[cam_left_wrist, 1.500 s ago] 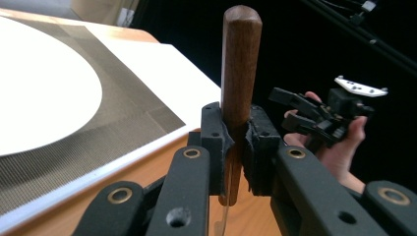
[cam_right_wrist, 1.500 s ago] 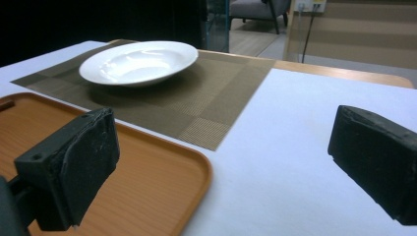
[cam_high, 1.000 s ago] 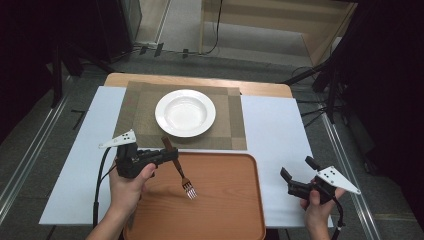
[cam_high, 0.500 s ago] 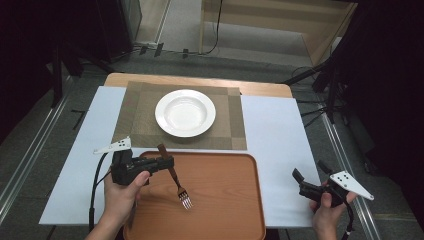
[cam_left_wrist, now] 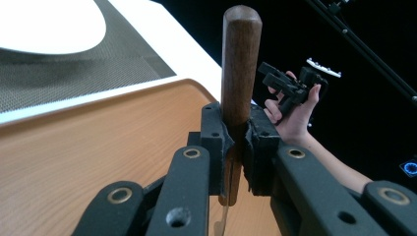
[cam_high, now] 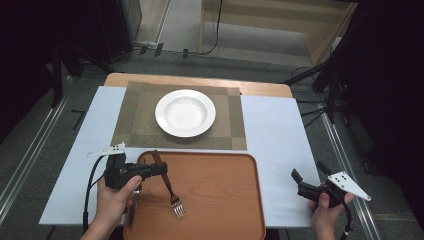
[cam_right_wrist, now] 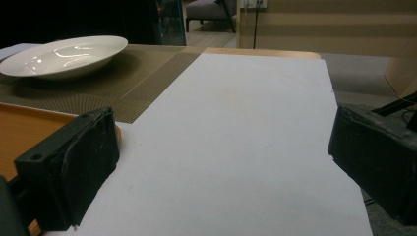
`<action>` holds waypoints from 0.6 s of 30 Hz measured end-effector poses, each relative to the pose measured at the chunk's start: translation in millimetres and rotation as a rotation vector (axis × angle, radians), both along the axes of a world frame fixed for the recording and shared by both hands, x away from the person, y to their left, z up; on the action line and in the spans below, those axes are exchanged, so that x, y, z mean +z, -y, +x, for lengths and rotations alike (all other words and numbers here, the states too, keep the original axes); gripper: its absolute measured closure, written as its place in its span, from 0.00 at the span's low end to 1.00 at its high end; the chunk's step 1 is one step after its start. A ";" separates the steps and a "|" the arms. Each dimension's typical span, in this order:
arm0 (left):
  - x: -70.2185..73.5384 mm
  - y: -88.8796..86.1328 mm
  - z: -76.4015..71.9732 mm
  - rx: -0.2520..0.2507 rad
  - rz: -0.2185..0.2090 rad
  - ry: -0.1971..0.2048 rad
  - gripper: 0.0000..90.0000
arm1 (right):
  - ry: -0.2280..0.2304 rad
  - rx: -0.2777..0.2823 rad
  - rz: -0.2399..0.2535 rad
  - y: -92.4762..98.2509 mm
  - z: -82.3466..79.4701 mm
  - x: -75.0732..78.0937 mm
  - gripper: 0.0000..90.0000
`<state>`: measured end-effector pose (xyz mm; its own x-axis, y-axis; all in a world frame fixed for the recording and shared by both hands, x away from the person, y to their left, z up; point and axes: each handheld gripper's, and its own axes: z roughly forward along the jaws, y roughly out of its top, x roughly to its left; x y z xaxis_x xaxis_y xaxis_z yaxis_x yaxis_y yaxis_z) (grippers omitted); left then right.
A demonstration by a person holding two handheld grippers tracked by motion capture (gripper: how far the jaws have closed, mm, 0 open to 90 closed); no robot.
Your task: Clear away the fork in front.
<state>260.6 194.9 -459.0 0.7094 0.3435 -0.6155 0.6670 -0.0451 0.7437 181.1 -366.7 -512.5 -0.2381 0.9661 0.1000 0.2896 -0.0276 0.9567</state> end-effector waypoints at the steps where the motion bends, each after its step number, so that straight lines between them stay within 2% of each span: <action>1: -1.7 -0.1 0.6 -0.005 -0.002 -0.010 0.89 | 0.001 0.000 0.001 0.1 0.0 -0.3 0.00; 9: -11.3 0.7 5.2 -0.020 0.015 -0.055 0.89 | 0.001 0.003 0.004 0.7 0.1 -1.0 0.00; 16: -16.5 1.4 8.0 -0.030 0.032 -0.078 0.89 | 0.000 0.004 0.000 0.2 0.4 -1.3 0.00; 18: -18.8 0.4 9.8 -0.030 0.025 -0.087 0.89 | 0.000 0.003 0.002 0.6 0.4 -1.4 0.00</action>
